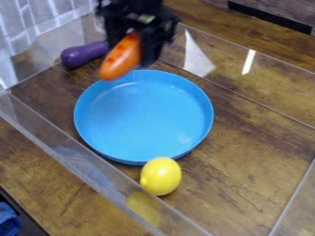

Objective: Move the carrot to the right side

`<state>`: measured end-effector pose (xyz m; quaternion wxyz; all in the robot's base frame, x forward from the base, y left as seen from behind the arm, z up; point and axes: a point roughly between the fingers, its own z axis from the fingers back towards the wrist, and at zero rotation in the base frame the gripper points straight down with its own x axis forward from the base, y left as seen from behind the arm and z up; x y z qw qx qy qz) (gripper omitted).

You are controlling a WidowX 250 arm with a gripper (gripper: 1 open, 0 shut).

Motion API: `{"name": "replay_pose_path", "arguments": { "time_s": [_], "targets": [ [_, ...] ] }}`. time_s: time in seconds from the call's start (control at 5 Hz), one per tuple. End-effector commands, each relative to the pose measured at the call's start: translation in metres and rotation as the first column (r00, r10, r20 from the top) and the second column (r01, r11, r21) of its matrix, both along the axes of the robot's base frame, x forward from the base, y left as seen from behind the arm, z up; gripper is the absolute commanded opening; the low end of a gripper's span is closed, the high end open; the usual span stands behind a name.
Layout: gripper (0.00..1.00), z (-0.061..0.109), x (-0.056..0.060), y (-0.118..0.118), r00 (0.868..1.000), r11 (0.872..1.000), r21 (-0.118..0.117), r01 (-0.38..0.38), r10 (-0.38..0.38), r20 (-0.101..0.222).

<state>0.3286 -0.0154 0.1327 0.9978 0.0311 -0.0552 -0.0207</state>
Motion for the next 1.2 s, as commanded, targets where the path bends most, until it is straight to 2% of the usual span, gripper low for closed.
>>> {"name": "replay_pose_path", "arguments": {
  "time_s": [0.0,0.2,0.4,0.6,1.0],
  "targets": [
    [0.00,0.026,0.012,-0.039,0.995,0.998,-0.008,0.068,-0.067,0.080],
    [0.00,0.020,0.015,-0.079,0.990,0.993,-0.019,0.119,-0.117,0.077],
    [0.00,0.018,0.015,-0.106,0.992,0.994,-0.020,0.105,-0.103,0.069],
    [0.00,0.007,0.018,-0.120,0.995,0.996,-0.019,0.089,-0.088,0.056],
    [0.00,-0.031,0.016,-0.137,0.997,0.997,-0.015,0.082,-0.082,0.017]
  ]
}}
